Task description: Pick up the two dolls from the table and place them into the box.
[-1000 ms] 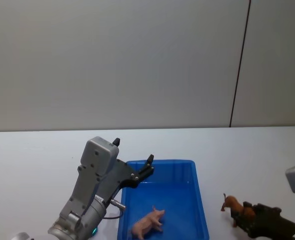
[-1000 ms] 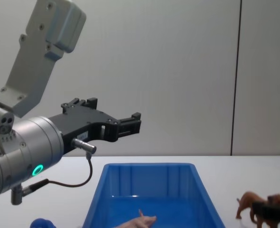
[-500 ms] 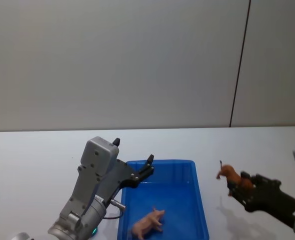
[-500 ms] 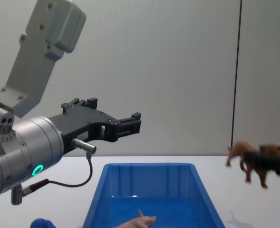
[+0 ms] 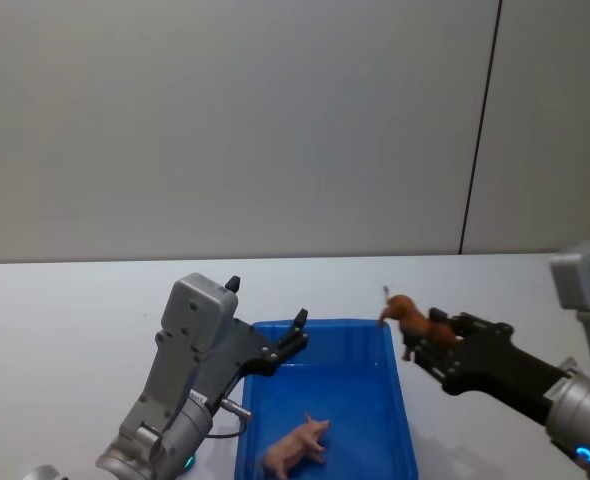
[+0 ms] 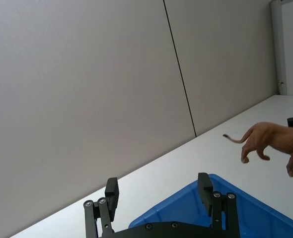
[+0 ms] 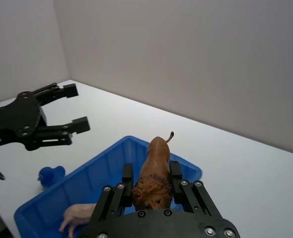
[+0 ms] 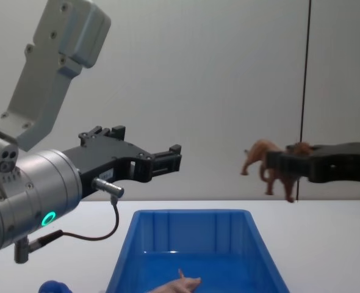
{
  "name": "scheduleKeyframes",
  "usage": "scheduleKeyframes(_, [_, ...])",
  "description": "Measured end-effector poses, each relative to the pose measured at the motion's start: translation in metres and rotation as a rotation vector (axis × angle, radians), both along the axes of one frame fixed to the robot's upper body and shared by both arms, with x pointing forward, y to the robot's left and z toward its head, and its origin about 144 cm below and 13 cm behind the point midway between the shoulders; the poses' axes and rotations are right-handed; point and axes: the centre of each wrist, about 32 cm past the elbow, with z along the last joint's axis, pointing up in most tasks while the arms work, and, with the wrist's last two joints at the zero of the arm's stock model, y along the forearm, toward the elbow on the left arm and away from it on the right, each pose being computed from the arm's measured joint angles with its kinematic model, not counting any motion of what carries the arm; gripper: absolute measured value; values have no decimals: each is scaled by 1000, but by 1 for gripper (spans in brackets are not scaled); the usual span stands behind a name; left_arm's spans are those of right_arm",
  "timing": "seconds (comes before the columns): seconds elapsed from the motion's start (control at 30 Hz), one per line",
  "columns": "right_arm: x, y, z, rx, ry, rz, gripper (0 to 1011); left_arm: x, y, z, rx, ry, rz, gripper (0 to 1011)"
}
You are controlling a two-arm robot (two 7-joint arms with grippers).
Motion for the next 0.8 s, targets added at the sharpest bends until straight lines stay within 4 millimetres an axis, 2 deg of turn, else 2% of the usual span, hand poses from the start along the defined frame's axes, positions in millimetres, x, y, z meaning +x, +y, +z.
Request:
scheduleKeyframes(0.1, [2, 7, 1, 5, 18, 23, 436, 0, 0, 0, 0, 0, 0, 1002])
scheduleKeyframes(0.13, [2, 10, 0, 8, 28, 34, 487, 0, 0, 0, 0, 0, 0, 1001])
scheduleKeyframes(0.17, [2, 11, 0, 7, 32, 37, 487, 0, 0, 0, 0, 0, 0, 1001])
scheduleKeyframes(0.2, [3, 14, -1, 7, 43, 47, 546, 0, 0, 0, 0, 0, 0, 1001])
scheduleKeyframes(0.23, [3, 15, -2, 7, 46, 51, 546, 0, 0, 0, 0, 0, 0, 1001])
scheduleKeyframes(0.47, [4, 21, -5, 5, 67, 74, 783, 0, 0, 0, 0, 0, 0, 1001])
scheduleKeyframes(0.5, [4, 21, -5, 5, 67, 74, 783, 0, 0, 0, 0, 0, 0, 1001])
scheduleKeyframes(0.57, [4, 21, -6, 3, 70, 74, 874, 0, 0, 0, 0, 0, 0, 1001])
scheduleKeyframes(0.67, [4, 18, -6, 2, 69, 71, 924, 0, 0, 0, 0, 0, 0, 1001])
scheduleKeyframes(0.7, [4, 17, -6, 1, 69, 70, 968, 0, 0, 0, 0, 0, 0, 1001])
scheduleKeyframes(0.8, [3, 11, -7, 1, 66, 57, 1001, 0, 0, 0, 0, 0, 0, 1002])
